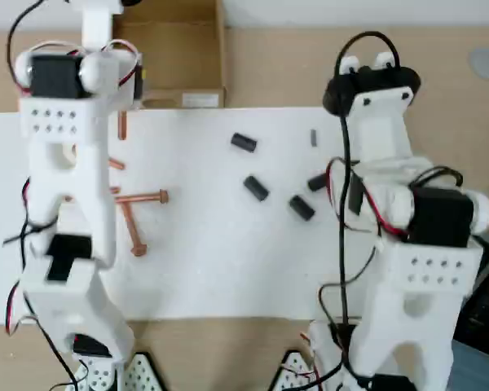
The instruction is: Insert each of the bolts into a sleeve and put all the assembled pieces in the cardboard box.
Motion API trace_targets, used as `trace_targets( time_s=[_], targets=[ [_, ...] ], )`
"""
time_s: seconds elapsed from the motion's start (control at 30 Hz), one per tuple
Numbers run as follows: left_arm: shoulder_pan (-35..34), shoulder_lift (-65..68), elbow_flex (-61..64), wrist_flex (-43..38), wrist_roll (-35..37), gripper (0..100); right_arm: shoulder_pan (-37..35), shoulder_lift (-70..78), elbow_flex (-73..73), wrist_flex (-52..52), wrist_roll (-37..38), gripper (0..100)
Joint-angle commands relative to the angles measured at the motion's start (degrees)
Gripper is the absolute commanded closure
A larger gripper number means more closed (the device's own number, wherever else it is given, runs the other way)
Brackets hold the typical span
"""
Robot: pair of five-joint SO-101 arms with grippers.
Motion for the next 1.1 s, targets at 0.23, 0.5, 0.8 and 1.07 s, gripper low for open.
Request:
trace_targets(
  time_s=[0.23,0.5,0.8,1.07],
  targets=[
    [4.4,-35.5,31.7,0.3,0.6,100,0.7,-14.6,10.4,-1.4,0.1,98.9],
    [4.2,-59.1,61.9,-10.6,6.7,100,0.7,-27.8,28.4,-12.3,0.0,98.9],
    [4.1,-88.3,95.2,-28.1,13.0,100,0.3,-42.9,46.1,-23.4,-0.1,98.9],
    [4.1,-111.9,116.7,-36.9,18.4,100,-2.2,-49.4,56.1,-26.4,-2.5,98.9]
  ],
)
